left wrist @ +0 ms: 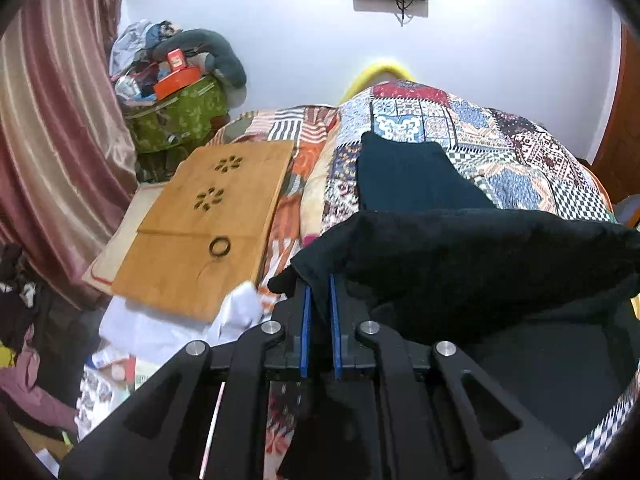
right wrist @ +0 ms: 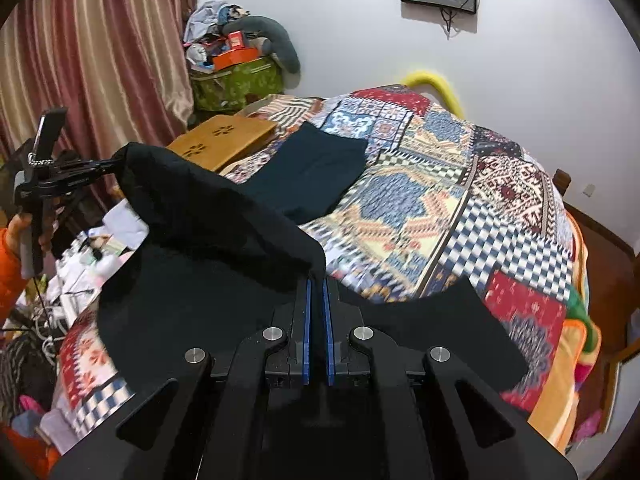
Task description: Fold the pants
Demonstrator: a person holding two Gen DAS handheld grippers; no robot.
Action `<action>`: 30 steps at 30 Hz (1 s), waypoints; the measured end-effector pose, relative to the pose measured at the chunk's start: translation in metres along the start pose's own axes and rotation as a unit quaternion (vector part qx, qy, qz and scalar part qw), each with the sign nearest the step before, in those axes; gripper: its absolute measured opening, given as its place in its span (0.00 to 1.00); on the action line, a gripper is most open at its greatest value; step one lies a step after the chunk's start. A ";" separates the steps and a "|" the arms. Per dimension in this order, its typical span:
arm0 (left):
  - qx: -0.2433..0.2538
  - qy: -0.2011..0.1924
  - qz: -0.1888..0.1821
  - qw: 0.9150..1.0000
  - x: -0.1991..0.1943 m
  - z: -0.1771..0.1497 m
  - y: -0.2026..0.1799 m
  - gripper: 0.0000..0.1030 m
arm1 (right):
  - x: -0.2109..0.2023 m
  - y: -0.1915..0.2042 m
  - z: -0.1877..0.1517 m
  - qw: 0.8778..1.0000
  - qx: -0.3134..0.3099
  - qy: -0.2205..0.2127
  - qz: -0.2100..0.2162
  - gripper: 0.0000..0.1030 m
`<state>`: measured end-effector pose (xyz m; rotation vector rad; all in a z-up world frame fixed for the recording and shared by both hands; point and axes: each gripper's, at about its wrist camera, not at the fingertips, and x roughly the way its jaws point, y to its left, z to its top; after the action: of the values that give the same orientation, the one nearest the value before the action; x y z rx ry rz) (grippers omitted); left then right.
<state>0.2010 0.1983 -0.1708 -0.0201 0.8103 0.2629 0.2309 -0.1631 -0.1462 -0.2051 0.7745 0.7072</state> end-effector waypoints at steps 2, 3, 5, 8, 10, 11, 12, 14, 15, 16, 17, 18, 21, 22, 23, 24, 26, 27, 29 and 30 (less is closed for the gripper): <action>-0.008 0.007 0.001 1.000 -0.006 -0.014 0.005 0.08 | -0.003 0.007 -0.010 1.000 0.000 0.003 0.007 0.05; -0.013 0.011 -0.001 1.000 -0.009 -0.022 0.007 0.08 | -0.005 0.011 -0.016 1.000 0.001 0.004 0.010 0.05; -0.021 0.020 -0.003 1.000 -0.012 -0.037 0.012 0.08 | -0.006 0.017 -0.028 1.000 0.006 0.010 0.023 0.05; -0.043 0.039 -0.003 0.998 -0.013 -0.062 0.022 0.08 | -0.006 0.026 -0.043 0.999 0.012 0.020 0.031 0.05; -0.054 0.055 0.004 0.997 -0.011 -0.077 0.028 0.08 | -0.006 0.032 -0.054 0.999 0.012 0.027 0.034 0.05; -0.058 0.063 0.006 0.996 -0.010 -0.084 0.031 0.08 | -0.007 0.034 -0.059 0.999 0.014 0.032 0.037 0.06; -0.065 0.072 0.004 0.995 -0.009 -0.091 0.035 0.08 | -0.007 0.035 -0.062 0.998 0.018 0.037 0.040 0.07; -0.069 0.086 0.002 0.994 -0.011 -0.100 0.039 0.08 | -0.007 0.035 -0.068 0.998 0.025 0.051 0.040 0.09; -0.065 0.086 0.004 0.994 -0.013 -0.102 0.038 0.08 | -0.009 0.036 -0.070 0.997 0.027 0.054 0.039 0.10; -0.058 0.084 0.010 0.995 -0.015 -0.102 0.036 0.08 | -0.010 0.035 -0.069 0.997 0.028 0.055 0.040 0.10; -0.052 0.081 0.014 0.995 -0.016 -0.101 0.035 0.08 | -0.012 0.035 -0.069 0.997 0.030 0.056 0.040 0.11; -0.046 0.080 0.015 0.996 -0.017 -0.098 0.032 0.08 | -0.015 0.033 -0.068 0.997 0.032 0.055 0.038 0.12; -0.037 0.077 0.001 0.996 -0.016 -0.084 0.021 0.08 | -0.026 0.028 -0.062 0.998 0.043 0.043 0.036 0.14; -0.033 0.076 -0.005 0.997 -0.015 -0.078 0.016 0.09 | -0.031 0.024 -0.059 0.998 0.048 0.037 0.035 0.15; -0.031 0.076 -0.010 0.997 -0.013 -0.073 0.012 0.10 | -0.035 0.020 -0.056 0.998 0.053 0.031 0.033 0.19; -0.027 0.074 -0.018 0.997 -0.011 -0.067 0.007 0.12 | -0.037 0.017 -0.053 0.998 0.057 0.027 0.029 0.22; -0.020 0.069 -0.031 0.997 -0.007 -0.055 -0.005 0.18 | -0.041 0.003 -0.046 0.998 0.063 0.015 0.009 0.36; -0.015 0.066 -0.037 0.997 -0.003 -0.048 -0.013 0.24 | -0.041 -0.001 -0.042 0.998 0.064 0.012 0.001 0.38; -0.007 0.059 -0.042 0.997 0.001 -0.037 -0.025 0.36 | -0.037 -0.016 -0.035 0.997 0.068 0.010 -0.021 0.40; -0.002 0.054 -0.045 0.998 0.004 -0.030 -0.032 0.44 | -0.033 -0.023 -0.032 0.997 0.070 0.014 -0.029 0.40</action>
<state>0.1898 0.1646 -0.1971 -0.0741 0.9138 0.1801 0.2112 -0.2111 -0.1476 -0.1107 0.8377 0.5932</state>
